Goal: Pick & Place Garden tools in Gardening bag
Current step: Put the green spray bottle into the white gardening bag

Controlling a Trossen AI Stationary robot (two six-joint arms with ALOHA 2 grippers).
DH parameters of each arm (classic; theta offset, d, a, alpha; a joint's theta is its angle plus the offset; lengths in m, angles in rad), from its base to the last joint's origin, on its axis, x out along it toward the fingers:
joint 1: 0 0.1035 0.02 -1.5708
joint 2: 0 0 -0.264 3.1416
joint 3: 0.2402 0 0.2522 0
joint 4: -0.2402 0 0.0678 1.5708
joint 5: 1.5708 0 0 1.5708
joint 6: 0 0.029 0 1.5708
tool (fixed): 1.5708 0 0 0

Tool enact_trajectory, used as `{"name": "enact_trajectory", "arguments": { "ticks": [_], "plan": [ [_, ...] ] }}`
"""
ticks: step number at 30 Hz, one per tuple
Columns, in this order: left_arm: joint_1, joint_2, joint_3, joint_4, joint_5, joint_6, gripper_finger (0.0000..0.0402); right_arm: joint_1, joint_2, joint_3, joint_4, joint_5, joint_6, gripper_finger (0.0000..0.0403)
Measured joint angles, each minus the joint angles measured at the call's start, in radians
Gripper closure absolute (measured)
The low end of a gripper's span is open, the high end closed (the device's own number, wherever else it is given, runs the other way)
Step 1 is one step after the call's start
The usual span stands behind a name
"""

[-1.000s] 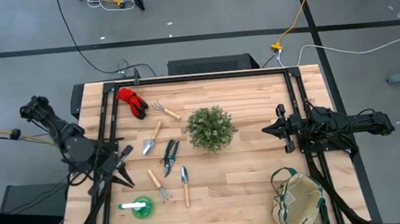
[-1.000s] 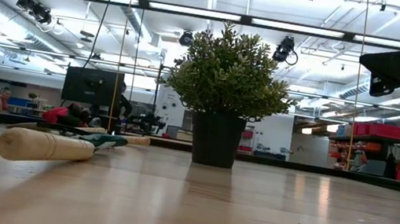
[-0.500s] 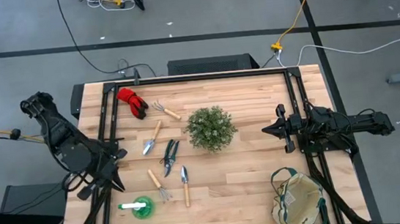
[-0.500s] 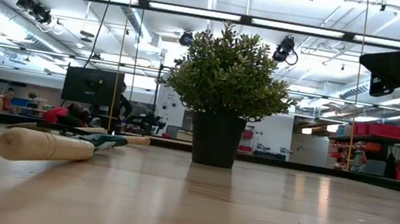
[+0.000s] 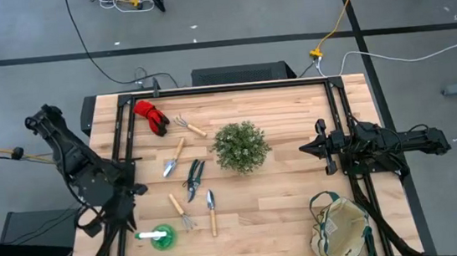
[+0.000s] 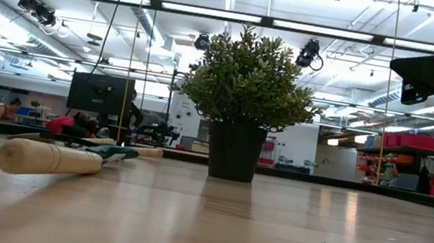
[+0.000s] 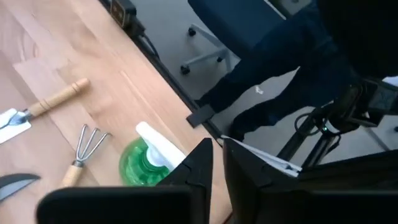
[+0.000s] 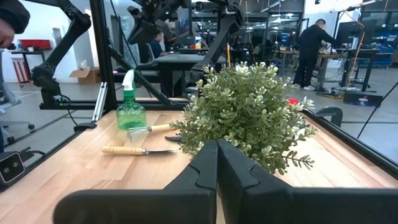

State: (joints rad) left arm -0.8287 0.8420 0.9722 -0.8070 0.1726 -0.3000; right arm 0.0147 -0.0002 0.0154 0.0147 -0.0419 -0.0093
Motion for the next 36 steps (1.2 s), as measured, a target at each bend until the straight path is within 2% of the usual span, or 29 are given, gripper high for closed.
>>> {"name": "enact_trajectory", "arguments": {
  "ticks": [12, 17, 22, 36],
  "plan": [
    [-0.001, 0.094, 0.000, -0.100, -0.030, -0.112, 0.0191, 0.000, 0.000, 0.000, 0.000, 0.000, 0.000, 0.0392],
    [0.000, 0.139, 0.000, -0.134, -0.027, -0.116, 0.0146, 0.000, 0.000, 0.000, 0.000, 0.000, 0.000, 0.0392],
    [0.000, 0.175, 0.000, -0.150, -0.025, -0.143, 0.0130, 0.000, 0.000, 0.000, 0.000, 0.000, 0.000, 0.0392],
    [0.000, 0.260, 0.030, -0.233, 0.045, -0.188, 0.0129, 0.000, 0.000, 0.000, 0.000, 0.000, 0.000, 0.0392]
  ]
}}
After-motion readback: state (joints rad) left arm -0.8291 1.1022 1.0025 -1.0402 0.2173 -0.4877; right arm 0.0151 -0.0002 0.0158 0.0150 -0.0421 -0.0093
